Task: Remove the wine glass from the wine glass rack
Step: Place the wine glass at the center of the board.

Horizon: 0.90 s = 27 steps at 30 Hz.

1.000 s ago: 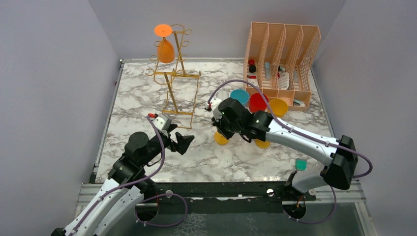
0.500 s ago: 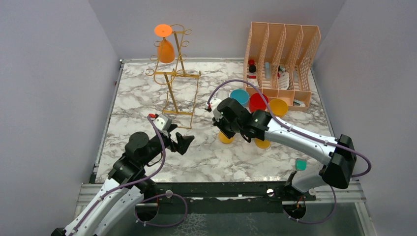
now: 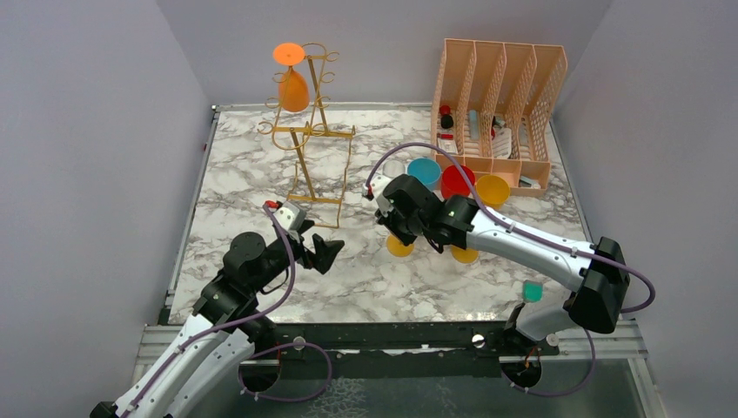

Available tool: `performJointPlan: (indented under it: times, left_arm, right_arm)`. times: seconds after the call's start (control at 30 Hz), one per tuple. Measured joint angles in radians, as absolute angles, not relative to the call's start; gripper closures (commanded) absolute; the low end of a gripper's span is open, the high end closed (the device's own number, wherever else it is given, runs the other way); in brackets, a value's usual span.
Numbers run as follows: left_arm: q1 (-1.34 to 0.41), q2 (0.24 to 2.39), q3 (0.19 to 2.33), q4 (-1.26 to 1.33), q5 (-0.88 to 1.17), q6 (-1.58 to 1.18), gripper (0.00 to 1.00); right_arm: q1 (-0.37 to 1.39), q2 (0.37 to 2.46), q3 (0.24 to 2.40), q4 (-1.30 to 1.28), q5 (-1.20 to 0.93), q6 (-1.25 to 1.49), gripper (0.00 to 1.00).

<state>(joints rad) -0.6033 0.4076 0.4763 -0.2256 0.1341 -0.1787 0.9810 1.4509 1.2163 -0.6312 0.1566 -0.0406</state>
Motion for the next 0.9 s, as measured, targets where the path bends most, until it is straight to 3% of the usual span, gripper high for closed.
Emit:
performJointPlan:
  times: [0.27, 0.6, 0.9]
  left_arm:
    - [-0.604, 0.411, 0.476, -0.226, 0.134, -0.179, 0.01]
    - [-0.603, 0.423, 0.476, -0.226, 0.134, -0.179, 0.01]
    - [-0.603, 0.449, 0.476, -0.226, 0.129, -0.198, 0.01]
  right_arm:
    - [0.981, 1.451, 1.216, -0.632, 0.157, -0.047, 0.9]
    - [0.981, 1.446, 1.222, -0.639, 0.157, -0.046, 0.75]
    - [0.981, 1.349, 1.222, -0.62, 0.154, -0.037, 0.72]
